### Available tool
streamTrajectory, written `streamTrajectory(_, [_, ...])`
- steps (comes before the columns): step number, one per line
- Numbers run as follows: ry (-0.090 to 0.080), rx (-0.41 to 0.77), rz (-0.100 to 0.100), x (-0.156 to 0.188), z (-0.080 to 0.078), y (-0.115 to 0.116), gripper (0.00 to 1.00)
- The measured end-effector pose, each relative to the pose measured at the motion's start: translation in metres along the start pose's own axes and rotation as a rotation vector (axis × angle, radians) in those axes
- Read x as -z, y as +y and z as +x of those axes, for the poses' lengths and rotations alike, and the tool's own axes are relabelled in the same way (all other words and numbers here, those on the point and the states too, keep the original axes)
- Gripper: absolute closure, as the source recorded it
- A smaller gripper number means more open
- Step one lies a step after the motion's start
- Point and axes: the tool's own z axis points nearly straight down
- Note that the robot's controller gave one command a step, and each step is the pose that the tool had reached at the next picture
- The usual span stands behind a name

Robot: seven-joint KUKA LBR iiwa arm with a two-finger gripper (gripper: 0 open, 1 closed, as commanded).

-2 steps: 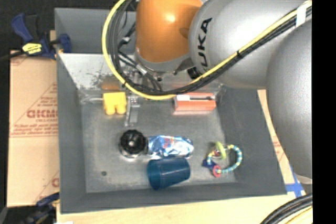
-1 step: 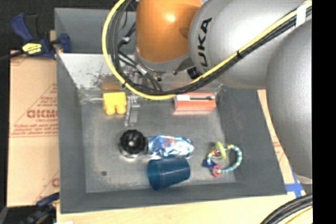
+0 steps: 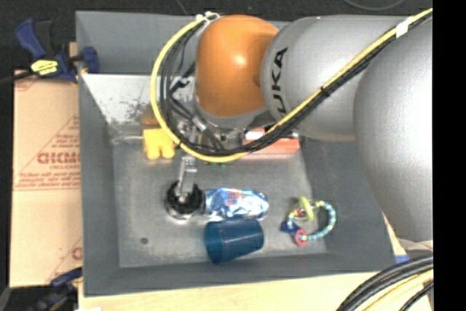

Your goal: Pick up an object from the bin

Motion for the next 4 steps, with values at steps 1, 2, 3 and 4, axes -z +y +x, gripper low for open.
streamTrajectory(1, [-0.011,0.047,-0.004,0.006,0.002,0.025,0.0])
streamTrajectory(2, [-0.01,0.071,-0.003,0.008,0.0,0.023,0.0])
streamTrajectory(3, [-0.013,0.201,-0.003,-0.056,-0.02,0.008,0.0])
streamTrajectory(4, [-0.023,0.151,-0.007,-0.039,0.019,-0.004,0.0])
